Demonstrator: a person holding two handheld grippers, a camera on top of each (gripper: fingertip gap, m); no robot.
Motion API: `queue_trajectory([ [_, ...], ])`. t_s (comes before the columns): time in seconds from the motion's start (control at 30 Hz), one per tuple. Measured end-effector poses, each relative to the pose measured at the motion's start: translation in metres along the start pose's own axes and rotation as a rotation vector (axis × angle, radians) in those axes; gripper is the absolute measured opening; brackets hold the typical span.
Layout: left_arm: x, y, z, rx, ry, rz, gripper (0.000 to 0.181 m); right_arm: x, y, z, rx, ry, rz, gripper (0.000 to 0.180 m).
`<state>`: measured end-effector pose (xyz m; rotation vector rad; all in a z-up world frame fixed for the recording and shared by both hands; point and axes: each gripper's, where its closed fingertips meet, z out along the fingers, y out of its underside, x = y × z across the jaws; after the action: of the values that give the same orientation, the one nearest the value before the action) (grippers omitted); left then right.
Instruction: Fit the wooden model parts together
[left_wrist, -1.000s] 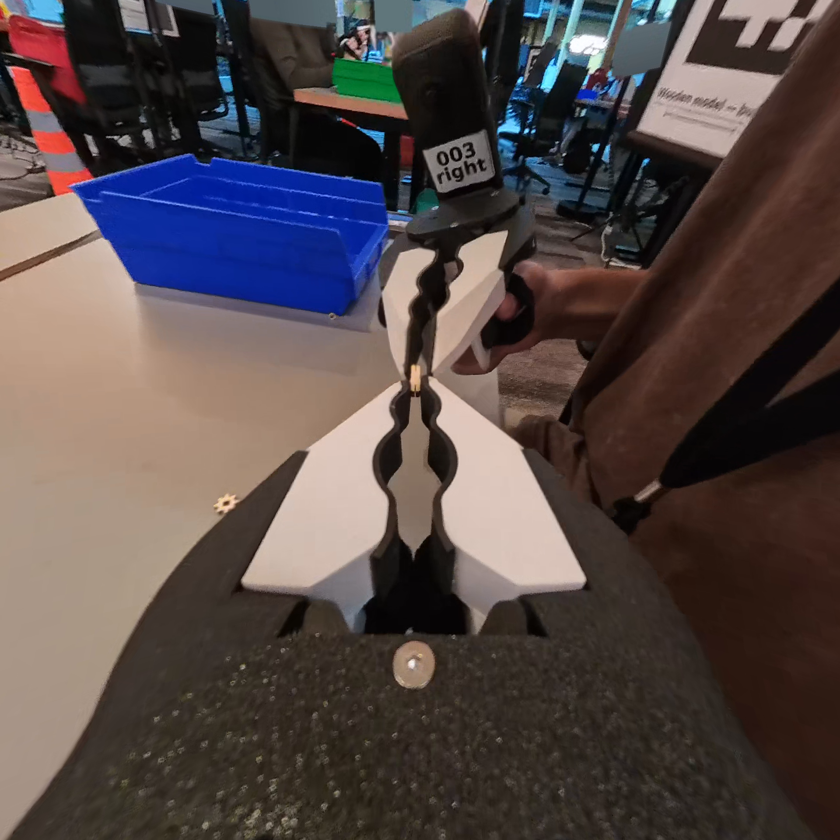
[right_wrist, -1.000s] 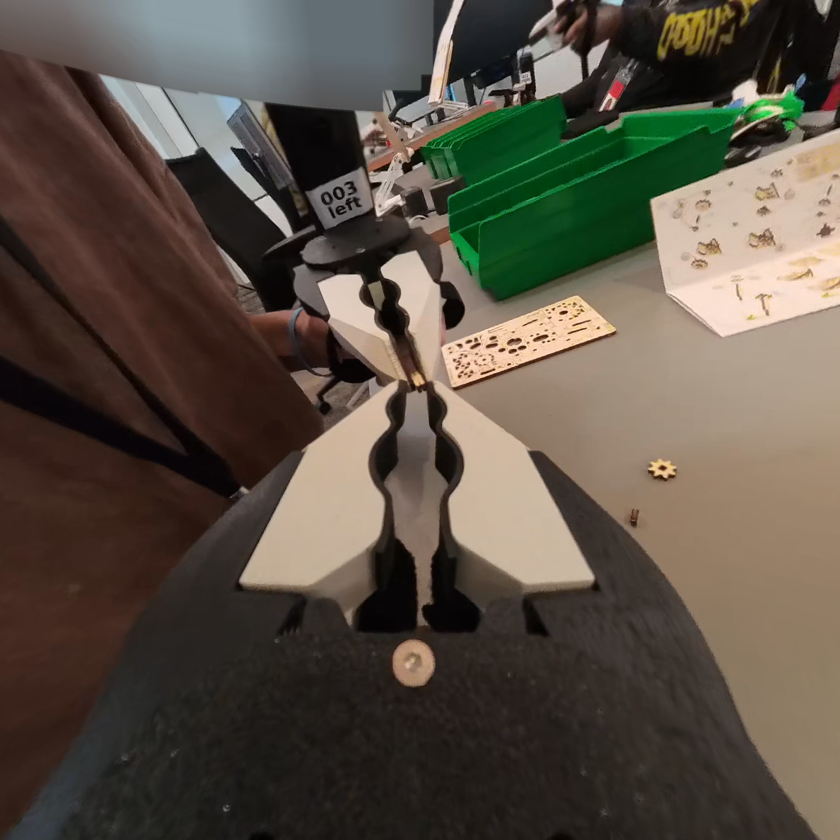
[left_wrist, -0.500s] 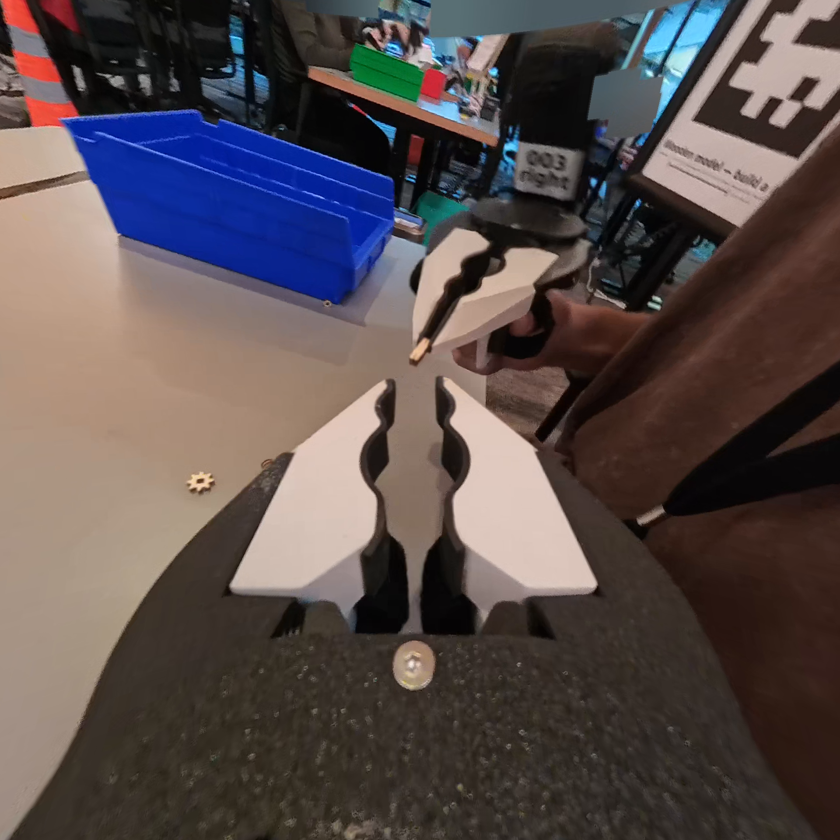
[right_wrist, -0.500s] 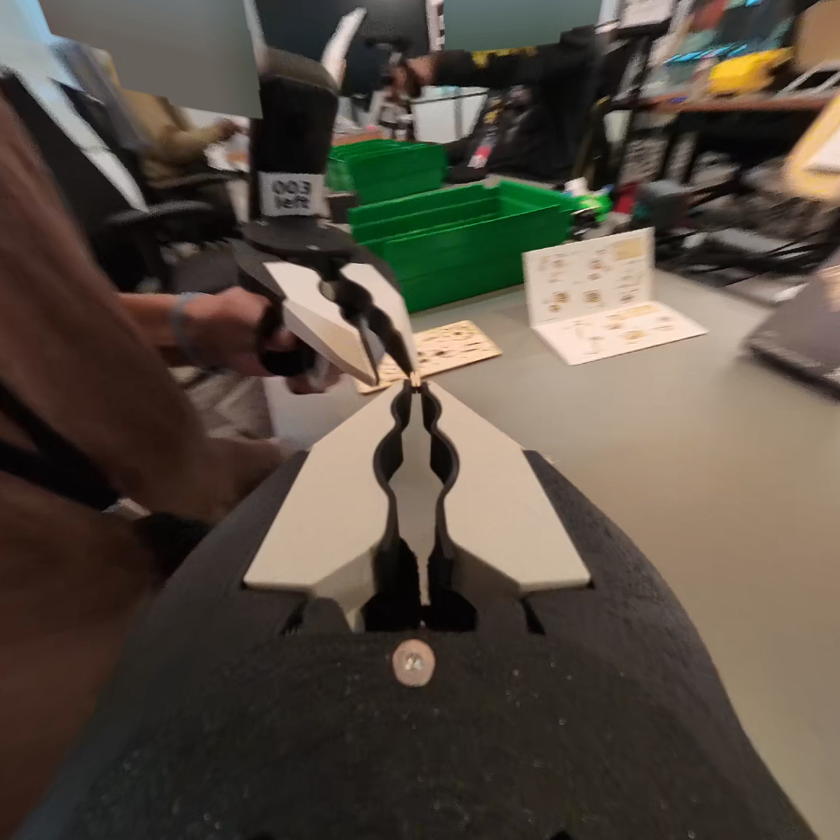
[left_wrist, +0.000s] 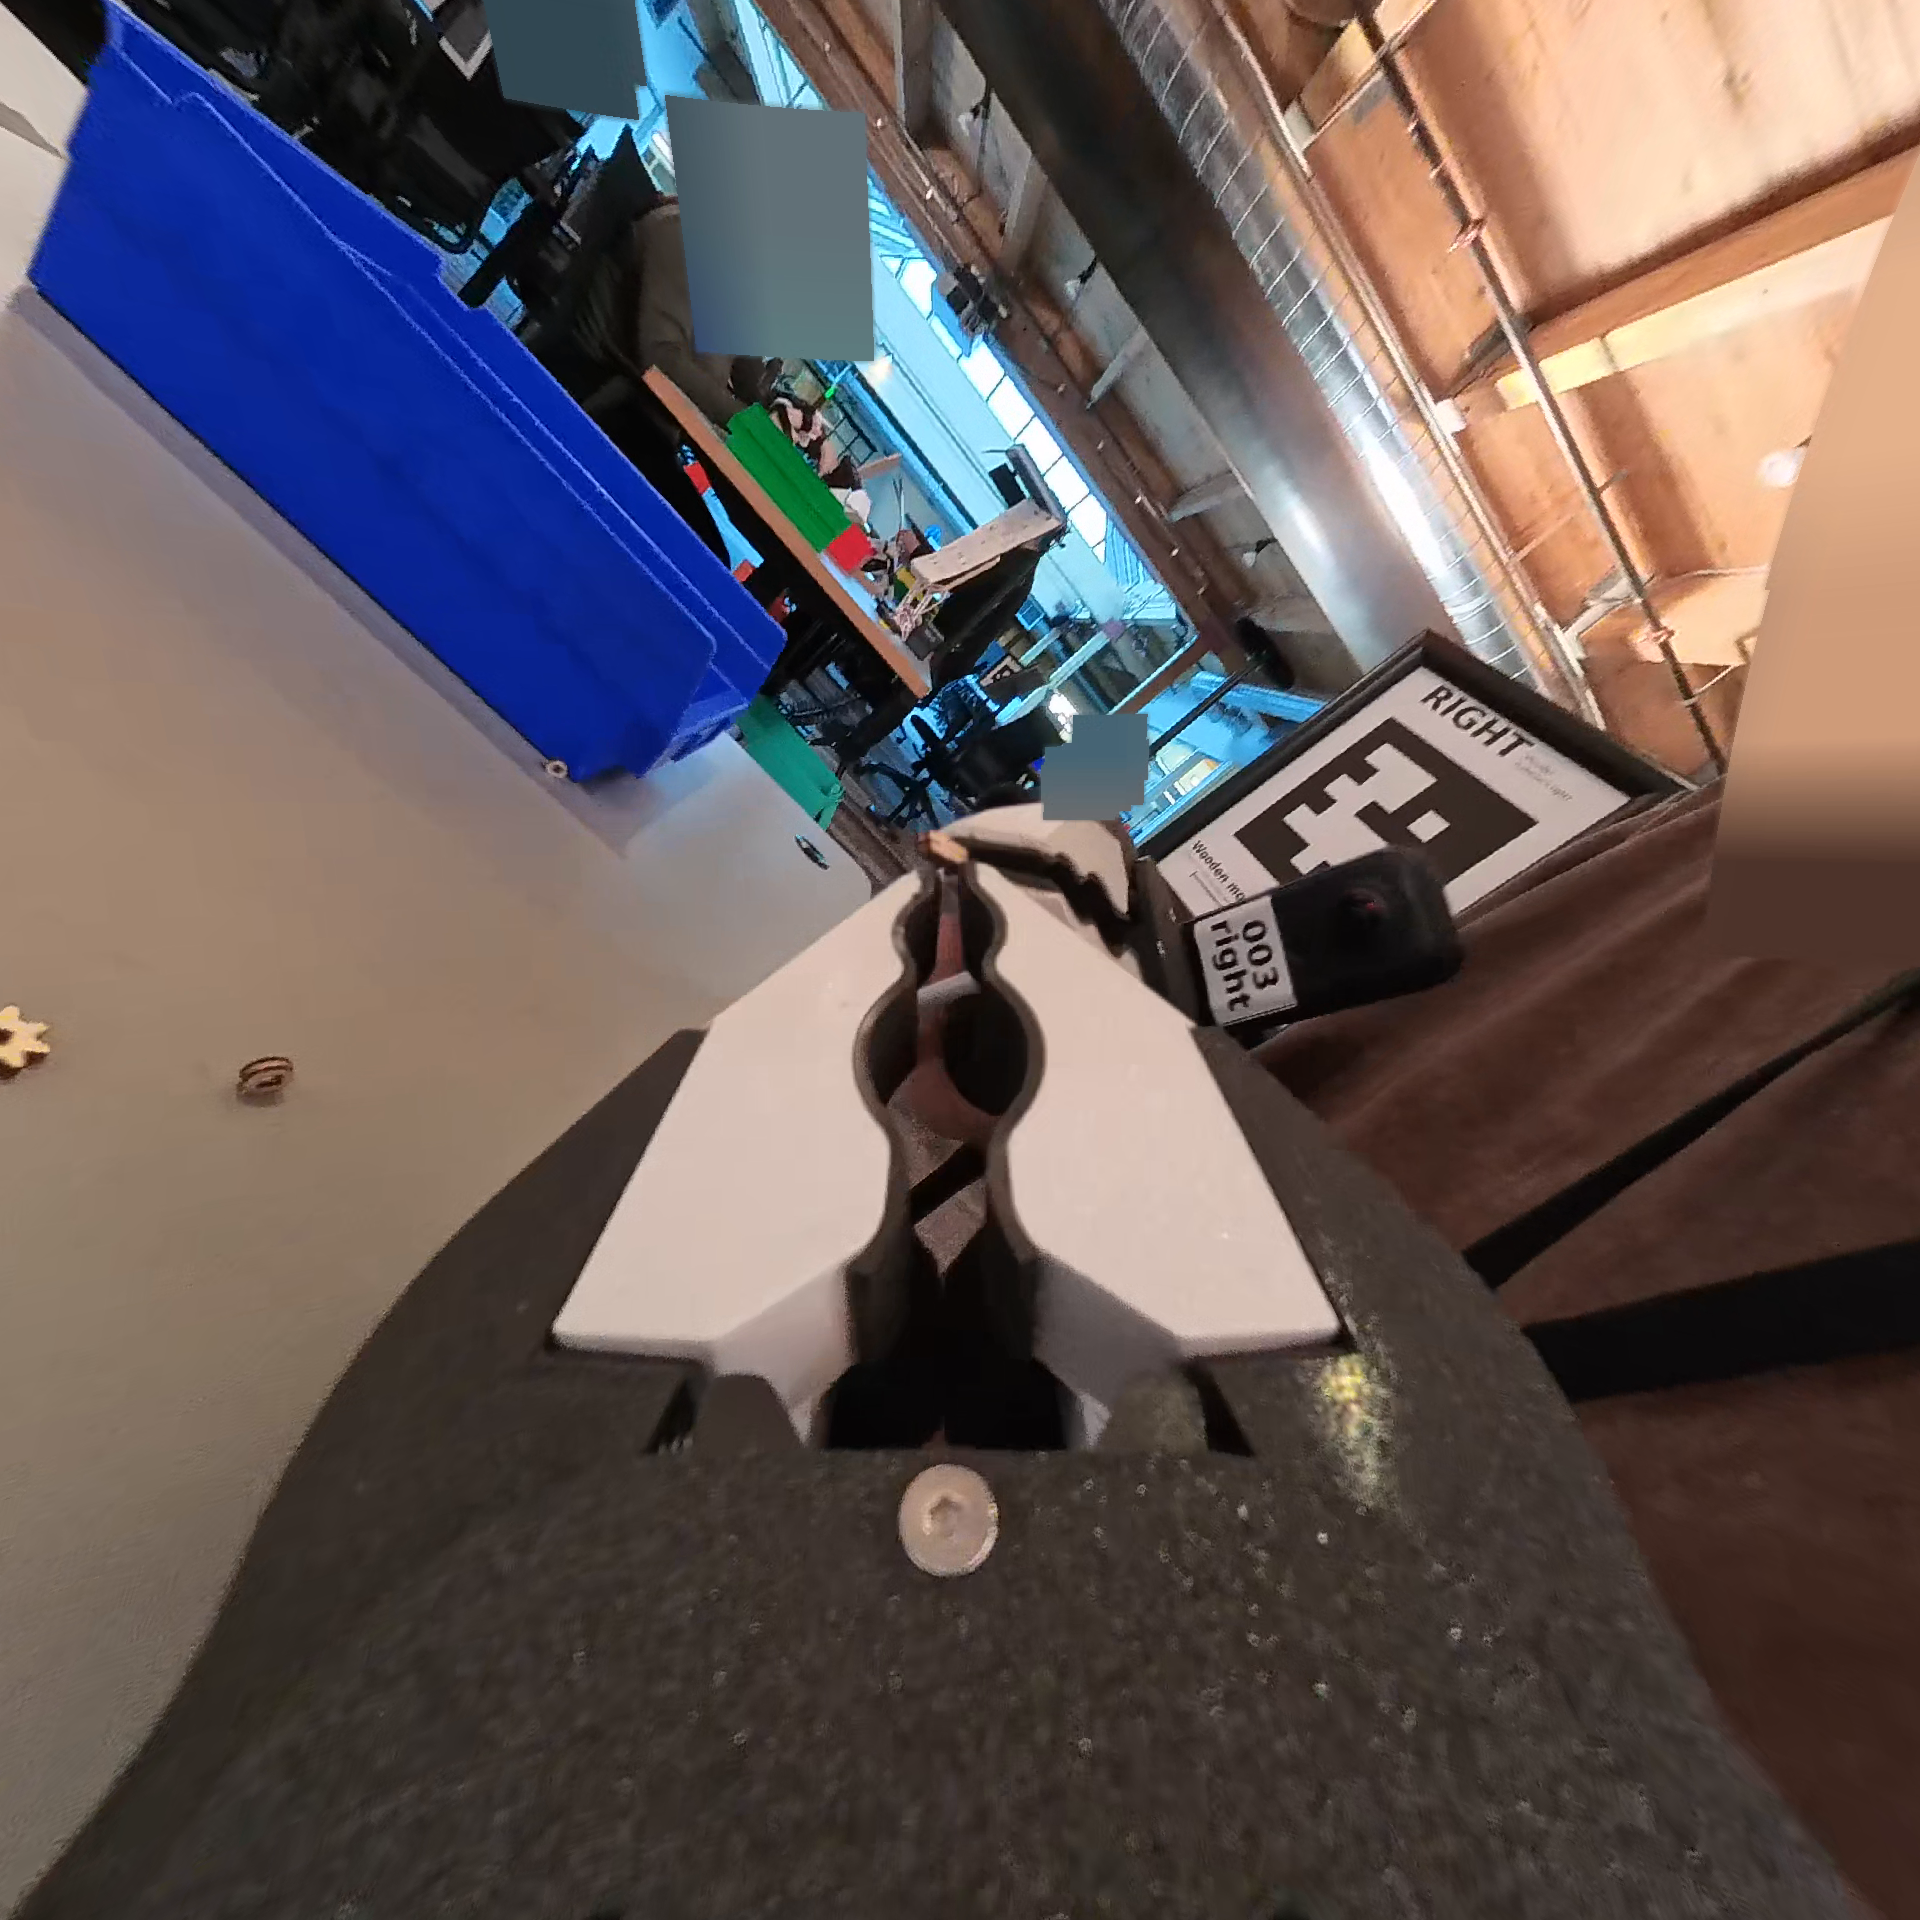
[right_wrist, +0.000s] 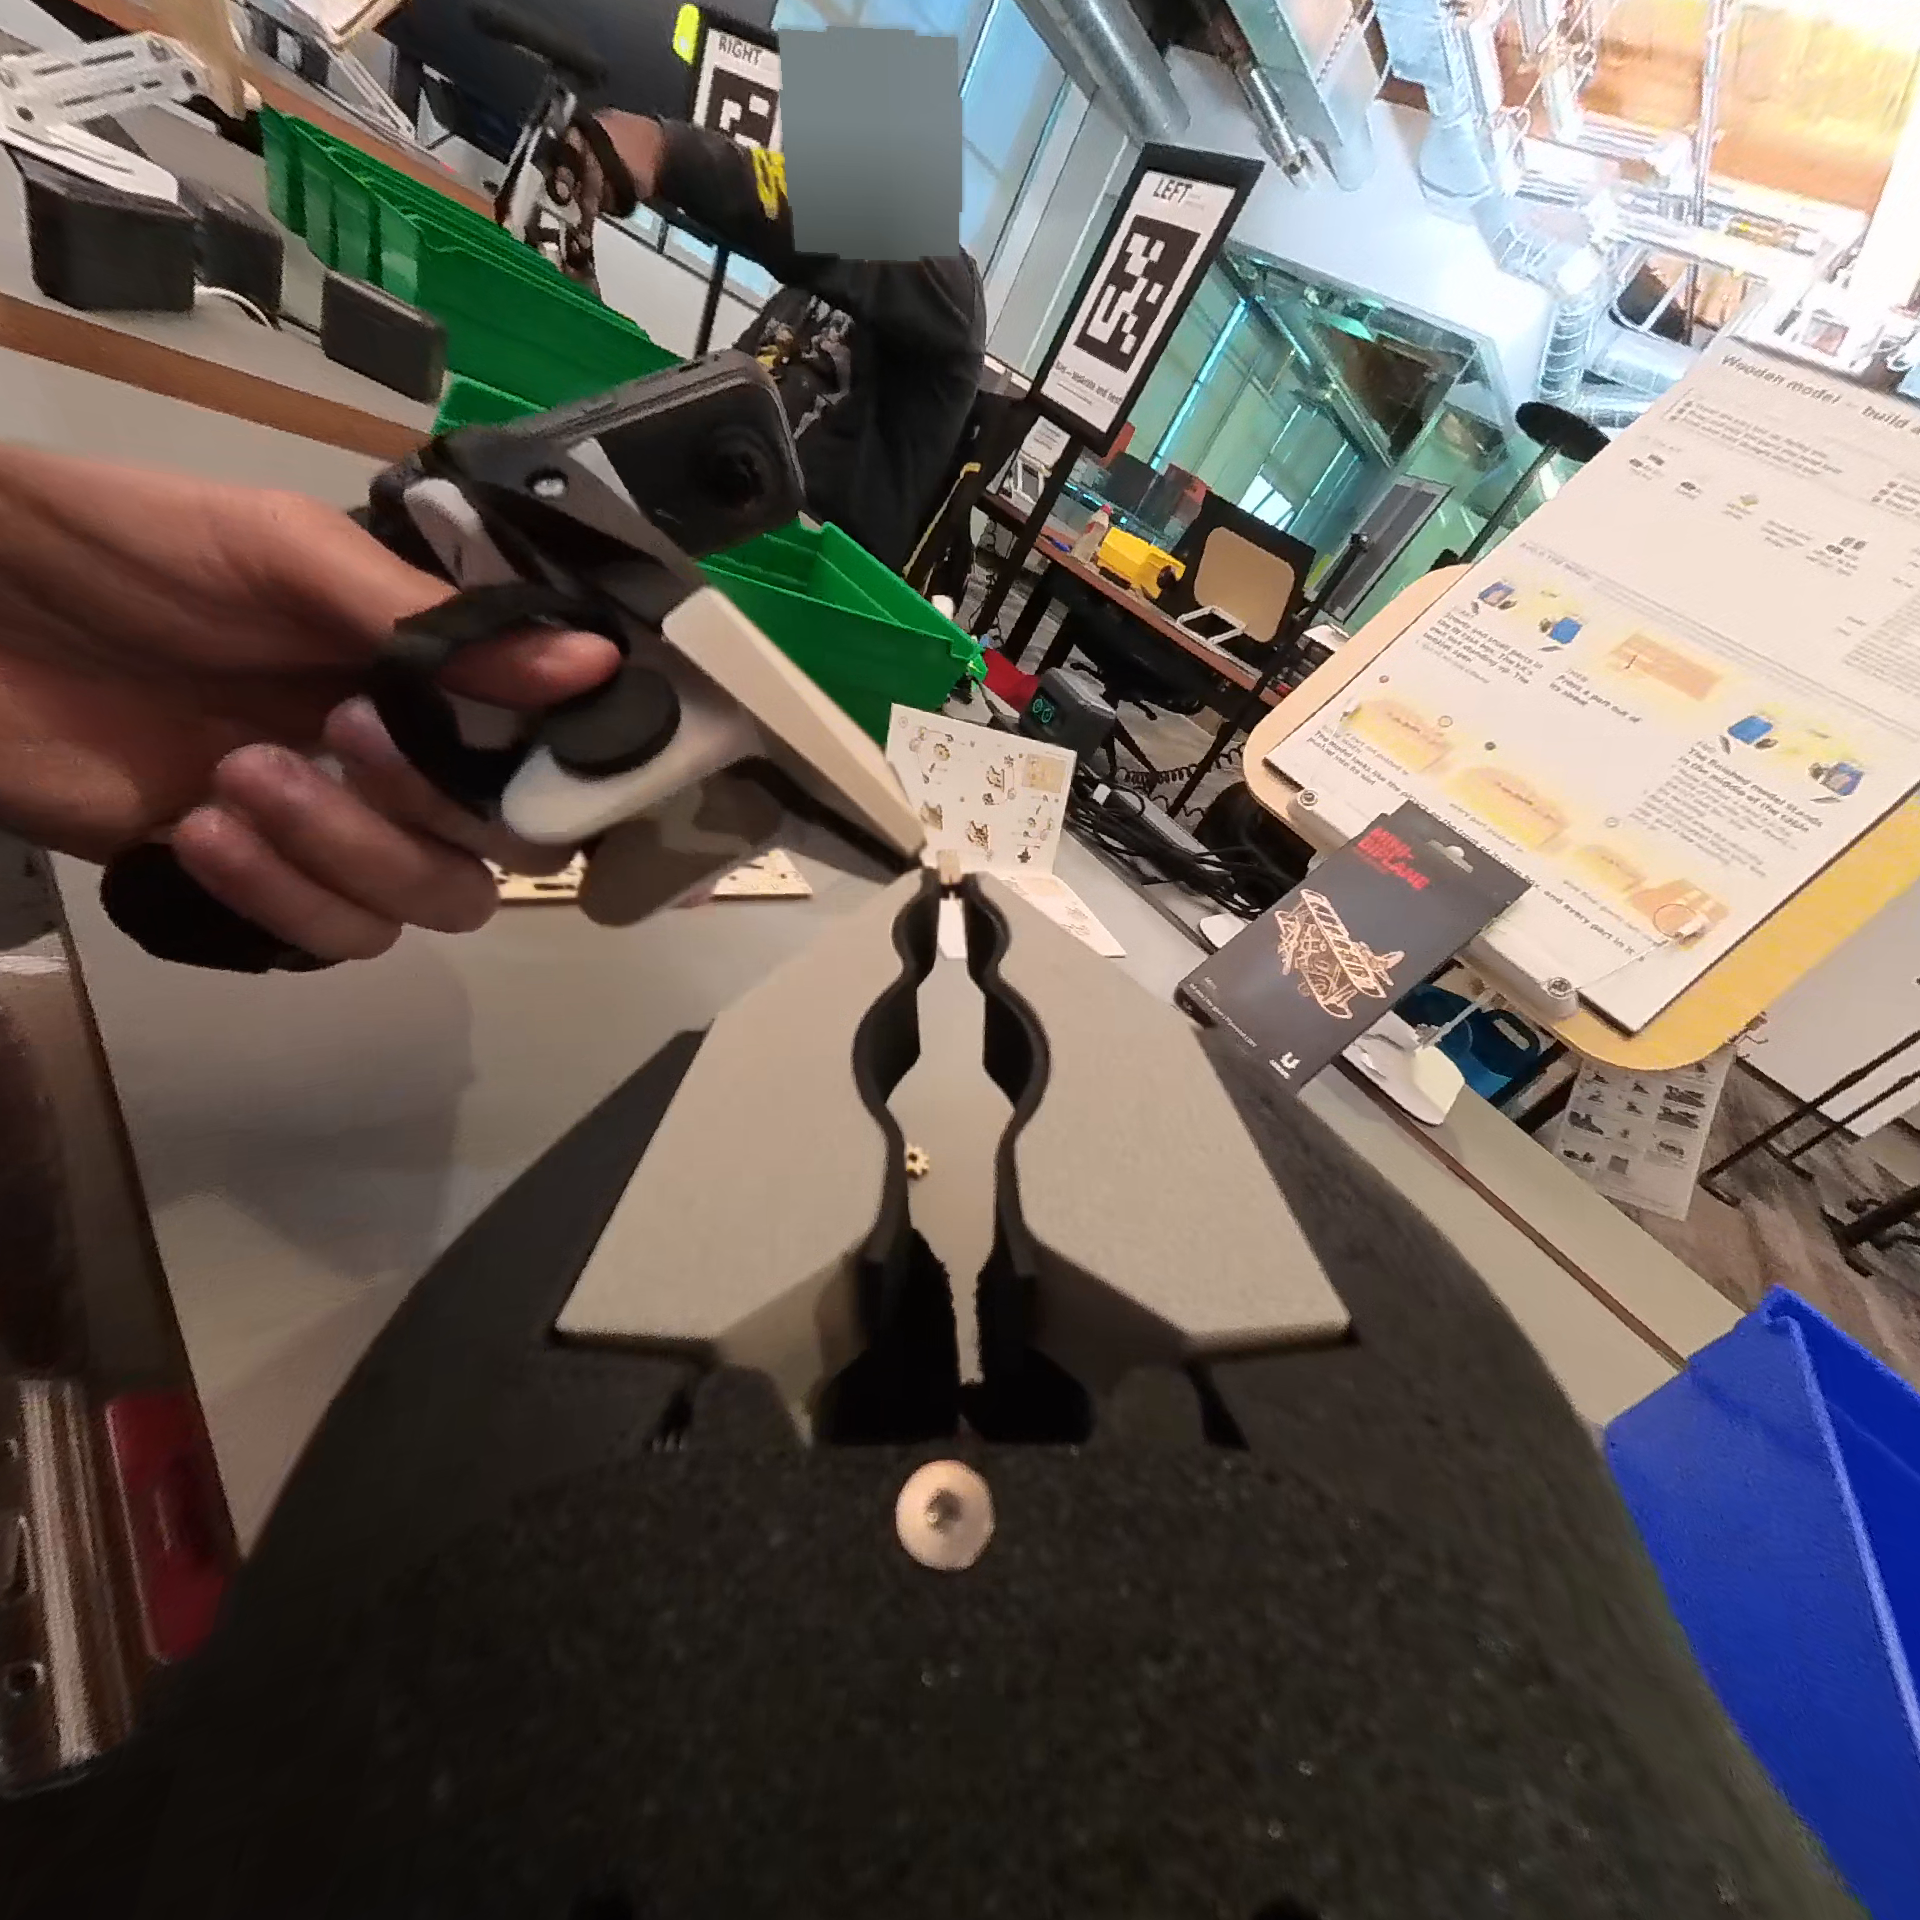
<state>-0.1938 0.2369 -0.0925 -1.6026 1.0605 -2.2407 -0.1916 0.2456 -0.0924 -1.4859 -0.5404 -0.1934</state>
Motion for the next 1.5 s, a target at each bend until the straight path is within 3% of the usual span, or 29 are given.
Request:
queue_trajectory([
  [0.17,0.000,-0.001,-0.003,0.015,0.031,-0.061,0.007,-0.004,0.000,0.001,0.010,-0.001,-0.036,0.003],
  [0.57,0.001,-0.002,-0.003,0.028,0.046,-0.079,0.002,-0.014,-0.002,0.002,0.036,-0.025,-0.071,0.003],
  [0.87,-0.002,-0.007,-0.008,0.034,0.055,-0.108,0.001,-0.011,-0.001,0.004,0.009,-0.007,0.001,0.003],
  [1.5,-0.006,0.002,-0.002,-0.024,-0.011,-0.033,0.000,-0.020,0.005,0.009,-0.046,-0.002,-0.080,0.000],
])
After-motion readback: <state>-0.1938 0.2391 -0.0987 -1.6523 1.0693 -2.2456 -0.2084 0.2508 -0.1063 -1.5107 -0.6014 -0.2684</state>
